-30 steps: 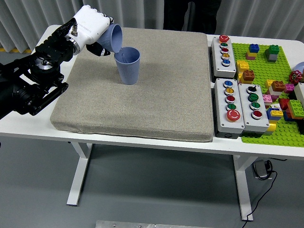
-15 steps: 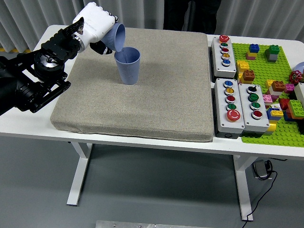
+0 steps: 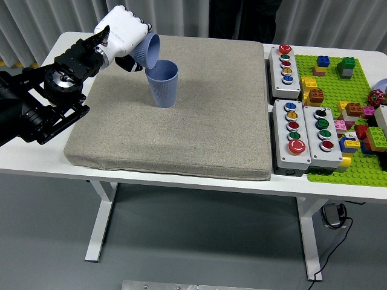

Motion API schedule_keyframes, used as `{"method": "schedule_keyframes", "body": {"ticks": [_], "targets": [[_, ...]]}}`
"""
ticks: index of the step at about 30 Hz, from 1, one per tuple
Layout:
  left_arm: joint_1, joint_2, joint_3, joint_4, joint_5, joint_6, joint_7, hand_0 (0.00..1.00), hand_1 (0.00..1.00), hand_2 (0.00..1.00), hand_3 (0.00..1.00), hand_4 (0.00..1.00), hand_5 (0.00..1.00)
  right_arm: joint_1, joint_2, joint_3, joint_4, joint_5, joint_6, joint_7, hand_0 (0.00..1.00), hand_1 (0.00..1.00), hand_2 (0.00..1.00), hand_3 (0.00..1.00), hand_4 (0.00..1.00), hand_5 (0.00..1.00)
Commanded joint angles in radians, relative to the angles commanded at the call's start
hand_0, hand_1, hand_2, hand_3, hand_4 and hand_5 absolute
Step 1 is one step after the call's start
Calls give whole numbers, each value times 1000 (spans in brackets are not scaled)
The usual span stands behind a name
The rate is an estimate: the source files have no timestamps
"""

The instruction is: Pick cup pour cup place

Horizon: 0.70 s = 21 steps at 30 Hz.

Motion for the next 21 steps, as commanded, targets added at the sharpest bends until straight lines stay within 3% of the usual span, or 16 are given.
{"method": "schedule_keyframes", "body": {"ticks": [7, 12, 16, 21], "targets": [[16, 3, -37, -12, 0, 14, -17, 483, 489, 517, 568, 831, 162, -6, 2, 4, 1, -7, 1, -1, 700, 710, 679, 640, 82, 341], [69, 7, -167, -35, -41, 69, -62, 486, 491, 518, 569, 832, 168, -12, 3, 7, 1, -12, 2, -1, 700, 710, 678, 640, 82, 340], [139, 12, -299, -67, -162, 143, -127, 486, 491, 518, 569, 832, 168, -18, 5, 12, 1, -21, 3, -1, 700, 710, 678, 640, 82, 340], [189, 9, -390, -78, -369, 190, -174, 486, 488, 519, 570, 834, 173, -21, 7, 16, 1, -28, 4, -1, 700, 710, 679, 640, 82, 341]]}}
